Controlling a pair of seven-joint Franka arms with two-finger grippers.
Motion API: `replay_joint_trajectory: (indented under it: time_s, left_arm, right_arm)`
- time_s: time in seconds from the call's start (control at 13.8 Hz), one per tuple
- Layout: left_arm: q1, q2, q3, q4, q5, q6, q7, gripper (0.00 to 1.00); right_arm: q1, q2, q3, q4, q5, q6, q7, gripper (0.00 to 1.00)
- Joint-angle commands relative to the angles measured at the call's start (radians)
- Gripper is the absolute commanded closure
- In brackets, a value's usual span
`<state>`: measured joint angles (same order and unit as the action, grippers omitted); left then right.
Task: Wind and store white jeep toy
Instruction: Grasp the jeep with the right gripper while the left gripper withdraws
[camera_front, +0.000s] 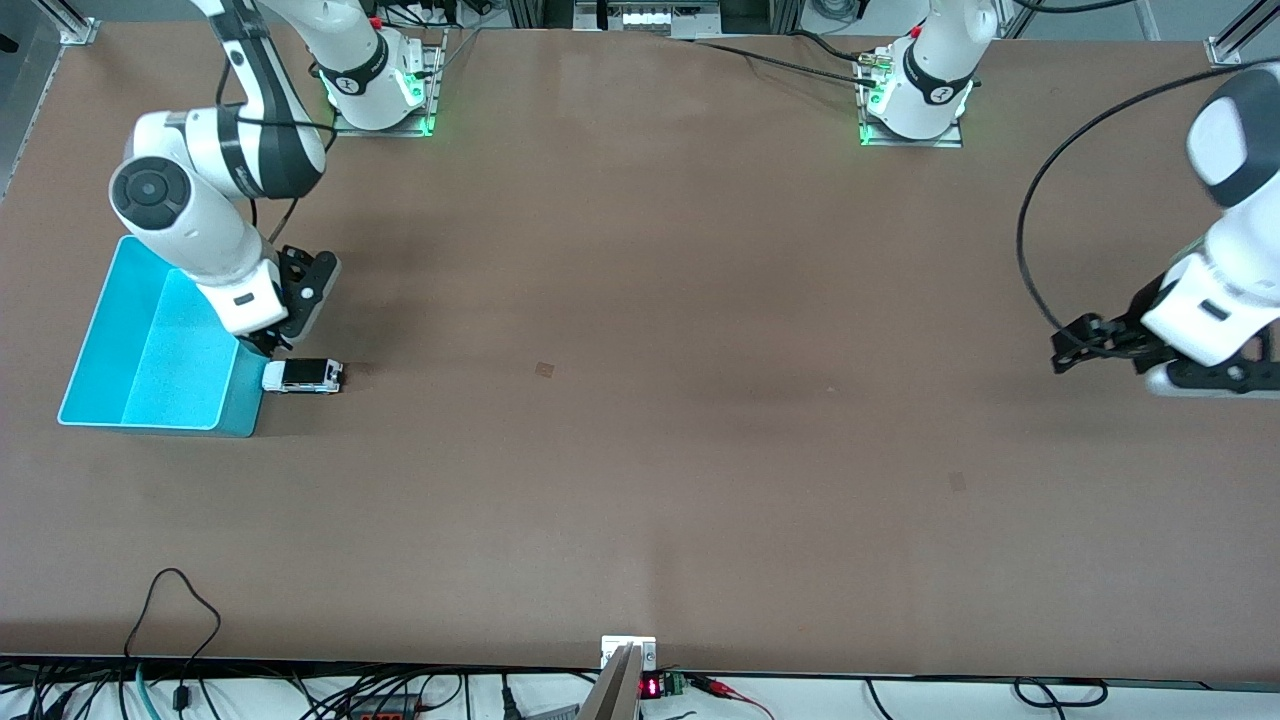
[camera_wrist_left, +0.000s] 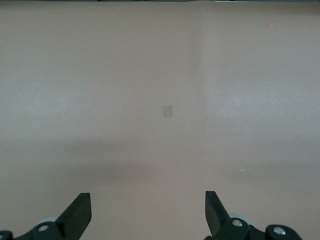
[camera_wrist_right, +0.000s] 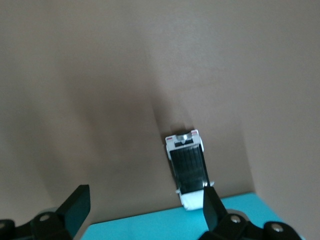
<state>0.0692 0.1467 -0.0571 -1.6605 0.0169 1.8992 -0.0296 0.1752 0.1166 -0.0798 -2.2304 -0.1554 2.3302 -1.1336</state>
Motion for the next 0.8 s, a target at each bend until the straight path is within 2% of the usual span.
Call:
replay_joint_trajectory:
  time_s: [0.0, 0.36, 0.72]
  left_arm:
    - [-0.014, -0.018, 0.014, 0.067, -0.026, -0.119, -0.055, 0.00]
    - [-0.014, -0.075, 0.005, 0.051, -0.025, -0.157, -0.015, 0.00]
    - [-0.014, -0.088, 0.006, 0.053, -0.025, -0.186, -0.004, 0.00]
  right_arm:
    - [-0.012, 0.052, -0.011, 0.003, -0.007, 0.060, -0.109, 0.00]
    - [-0.104, 0.146, 0.005, 0.003, -0.007, 0.178, -0.279, 0.00]
    - [-0.233, 0.230, 0.122, 0.034, -0.004, 0.264, -0.400, 0.00]
